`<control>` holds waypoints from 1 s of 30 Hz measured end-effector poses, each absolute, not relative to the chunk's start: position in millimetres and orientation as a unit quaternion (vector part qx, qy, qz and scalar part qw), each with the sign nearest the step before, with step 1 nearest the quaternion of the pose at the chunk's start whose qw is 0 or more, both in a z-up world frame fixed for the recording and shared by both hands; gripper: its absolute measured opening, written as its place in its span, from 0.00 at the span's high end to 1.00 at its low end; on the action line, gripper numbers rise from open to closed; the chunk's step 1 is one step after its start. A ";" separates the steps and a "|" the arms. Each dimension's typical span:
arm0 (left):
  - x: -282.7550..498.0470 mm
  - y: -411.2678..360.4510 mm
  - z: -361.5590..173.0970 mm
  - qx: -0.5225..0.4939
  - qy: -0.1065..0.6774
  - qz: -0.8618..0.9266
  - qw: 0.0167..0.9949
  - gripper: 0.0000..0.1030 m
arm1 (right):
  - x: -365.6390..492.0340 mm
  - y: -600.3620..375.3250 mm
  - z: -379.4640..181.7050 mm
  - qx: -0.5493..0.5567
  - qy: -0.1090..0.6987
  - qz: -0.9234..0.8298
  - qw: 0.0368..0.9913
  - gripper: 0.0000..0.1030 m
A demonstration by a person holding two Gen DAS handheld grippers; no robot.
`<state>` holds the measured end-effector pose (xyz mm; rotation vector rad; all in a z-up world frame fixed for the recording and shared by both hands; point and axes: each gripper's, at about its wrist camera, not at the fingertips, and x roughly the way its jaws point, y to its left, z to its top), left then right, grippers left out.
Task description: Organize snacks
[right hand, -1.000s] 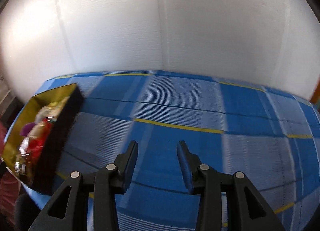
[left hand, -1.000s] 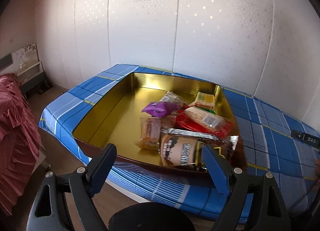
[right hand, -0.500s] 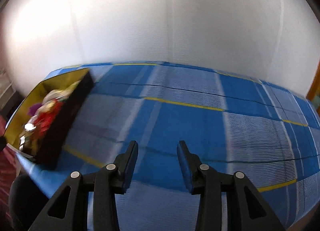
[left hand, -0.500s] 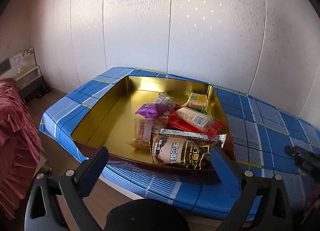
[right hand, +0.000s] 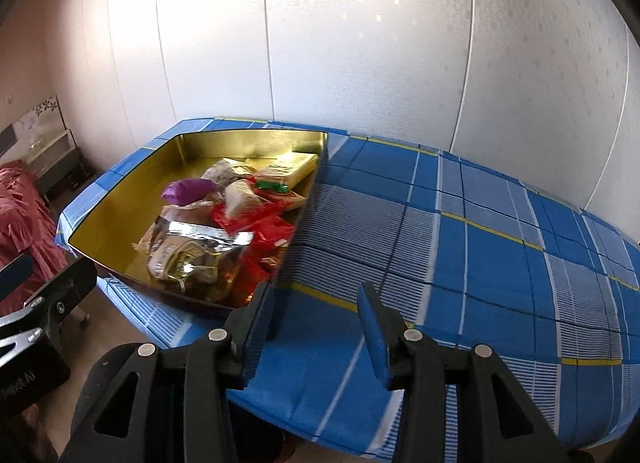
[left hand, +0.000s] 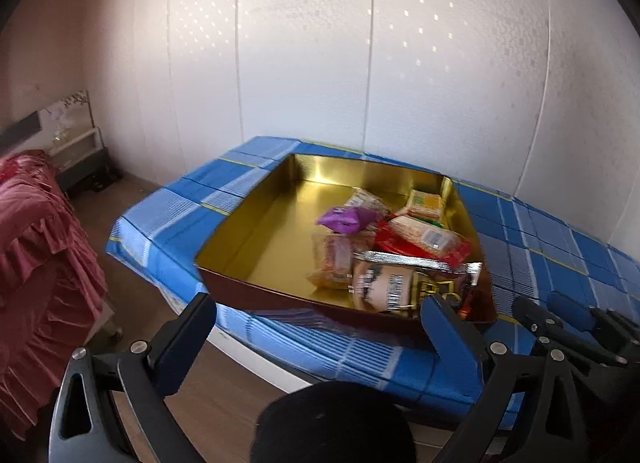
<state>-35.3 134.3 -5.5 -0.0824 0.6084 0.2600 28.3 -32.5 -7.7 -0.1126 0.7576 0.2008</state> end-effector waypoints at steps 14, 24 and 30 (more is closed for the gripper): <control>-47.3 149.7 -5.3 -0.057 0.286 0.143 0.946 0.00 | 7.7 -12.3 -5.2 -0.073 0.357 0.114 0.925 0.57; -47.5 151.5 -4.4 -0.058 0.285 0.147 0.945 0.00 | 6.6 -10.8 -5.6 -0.074 0.358 0.116 0.924 0.57; -47.2 148.9 -3.4 -0.054 0.285 0.145 0.946 0.00 | 6.9 -12.8 -5.3 -0.070 0.358 0.116 0.924 0.57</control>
